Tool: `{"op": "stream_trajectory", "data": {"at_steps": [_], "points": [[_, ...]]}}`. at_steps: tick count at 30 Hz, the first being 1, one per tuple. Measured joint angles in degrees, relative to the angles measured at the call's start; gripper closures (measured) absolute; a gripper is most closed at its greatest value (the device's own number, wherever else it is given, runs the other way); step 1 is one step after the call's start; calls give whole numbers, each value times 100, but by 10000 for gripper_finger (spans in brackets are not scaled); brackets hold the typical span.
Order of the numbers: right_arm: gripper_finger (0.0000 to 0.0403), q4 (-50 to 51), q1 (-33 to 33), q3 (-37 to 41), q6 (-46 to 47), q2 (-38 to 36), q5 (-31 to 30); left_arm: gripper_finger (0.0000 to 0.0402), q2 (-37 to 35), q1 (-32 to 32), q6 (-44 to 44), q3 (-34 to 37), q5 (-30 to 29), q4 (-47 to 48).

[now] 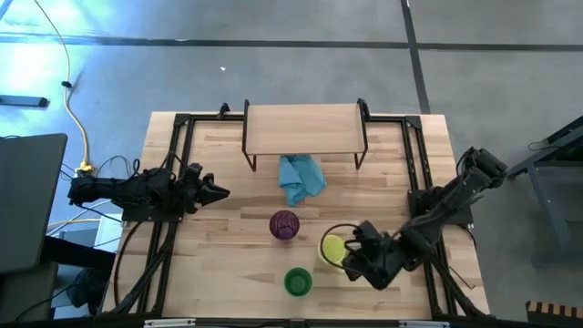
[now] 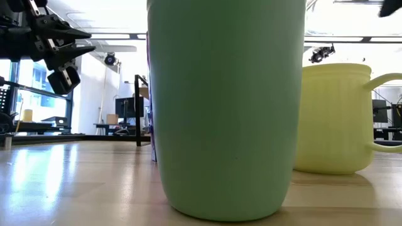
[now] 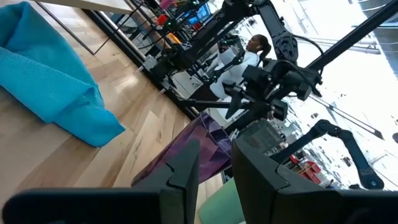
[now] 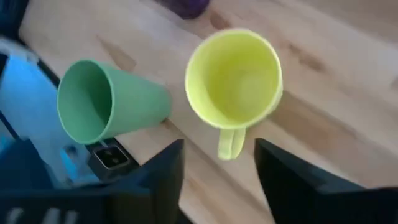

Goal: Stack small to large cups/mugs on shelf
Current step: Put the light green mug on the shelf

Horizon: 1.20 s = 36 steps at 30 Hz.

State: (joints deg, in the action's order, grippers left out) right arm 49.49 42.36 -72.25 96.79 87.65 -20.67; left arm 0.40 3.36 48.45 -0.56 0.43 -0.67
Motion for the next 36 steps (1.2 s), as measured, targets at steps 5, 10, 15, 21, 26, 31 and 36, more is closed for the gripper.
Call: {"op": "stream_trajectory", "data": {"at_steps": [5, 10, 15, 21, 26, 31, 36], "points": [[165, -360, 288, 0, 1054, 386, 19, 318, 0, 0, -66, 0, 1, 2], [173, -1106, 252, 0, 1124, 927, 203, 318, 0, 0, -67, 0, 19, 4], [207, -1217, 139, 0, 964, 1127, 222, 318, 0, 0, -31, 0, 65, 4], [241, -1142, 121, 0, 768, 1124, 414, 318, 0, 0, 2, 0, 151, 2], [246, -1080, 108, 0, 374, 1095, 466, 318, 0, 0, 132, 0, 170, -2], [245, -494, -85, 0, 171, 849, 464, 318, 0, 0, 157, 0, 166, -4], [245, 307, -398, 0, -266, 527, 365, 318, 0, 0, 289, 0, 155, -7]]}}
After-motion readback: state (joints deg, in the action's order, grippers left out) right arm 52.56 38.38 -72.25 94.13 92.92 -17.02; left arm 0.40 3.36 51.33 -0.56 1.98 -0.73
